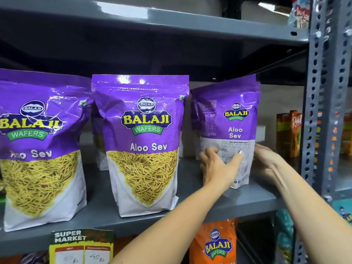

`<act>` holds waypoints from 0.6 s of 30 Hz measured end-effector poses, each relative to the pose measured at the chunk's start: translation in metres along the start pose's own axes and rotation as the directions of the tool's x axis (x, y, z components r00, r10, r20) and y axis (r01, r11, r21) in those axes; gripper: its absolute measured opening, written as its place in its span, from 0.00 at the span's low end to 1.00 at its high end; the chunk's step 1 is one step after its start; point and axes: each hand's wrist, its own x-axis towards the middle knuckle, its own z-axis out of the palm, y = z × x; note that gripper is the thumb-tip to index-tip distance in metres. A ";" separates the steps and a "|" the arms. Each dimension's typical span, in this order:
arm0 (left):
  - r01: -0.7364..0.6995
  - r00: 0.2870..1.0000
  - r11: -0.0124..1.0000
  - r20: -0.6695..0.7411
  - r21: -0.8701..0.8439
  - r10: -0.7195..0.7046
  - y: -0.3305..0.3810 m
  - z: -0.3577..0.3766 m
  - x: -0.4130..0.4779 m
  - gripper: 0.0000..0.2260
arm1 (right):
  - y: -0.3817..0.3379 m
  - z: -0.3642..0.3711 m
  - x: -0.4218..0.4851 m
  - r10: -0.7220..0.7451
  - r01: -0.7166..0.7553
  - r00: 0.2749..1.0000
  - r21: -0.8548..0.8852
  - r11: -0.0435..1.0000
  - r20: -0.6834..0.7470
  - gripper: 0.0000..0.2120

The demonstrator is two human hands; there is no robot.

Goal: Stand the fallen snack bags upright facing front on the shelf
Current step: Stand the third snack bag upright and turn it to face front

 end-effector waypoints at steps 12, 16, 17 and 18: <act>0.051 0.996 0.970 0.084 -0.238 -0.032 0.002 -0.007 0.022 0.34 | 0.013 -0.004 0.000 0.015 0.021 0.951 -0.112 0.993 0.309 0.26; 0.062 0.989 0.957 0.144 -0.283 -0.021 -0.002 -0.016 0.033 0.32 | 0.012 0.003 -0.004 -0.027 0.079 0.943 -0.143 0.987 0.332 0.33; 0.065 0.992 0.943 0.123 -0.325 -0.026 -0.003 -0.017 0.035 0.29 | 0.012 0.006 -0.006 -0.041 0.095 0.944 -0.151 0.984 0.329 0.39; 0.069 0.995 0.926 0.089 -0.371 -0.038 -0.005 -0.018 0.036 0.25 | 0.013 0.009 -0.007 -0.052 0.109 0.943 -0.158 0.981 0.330 0.42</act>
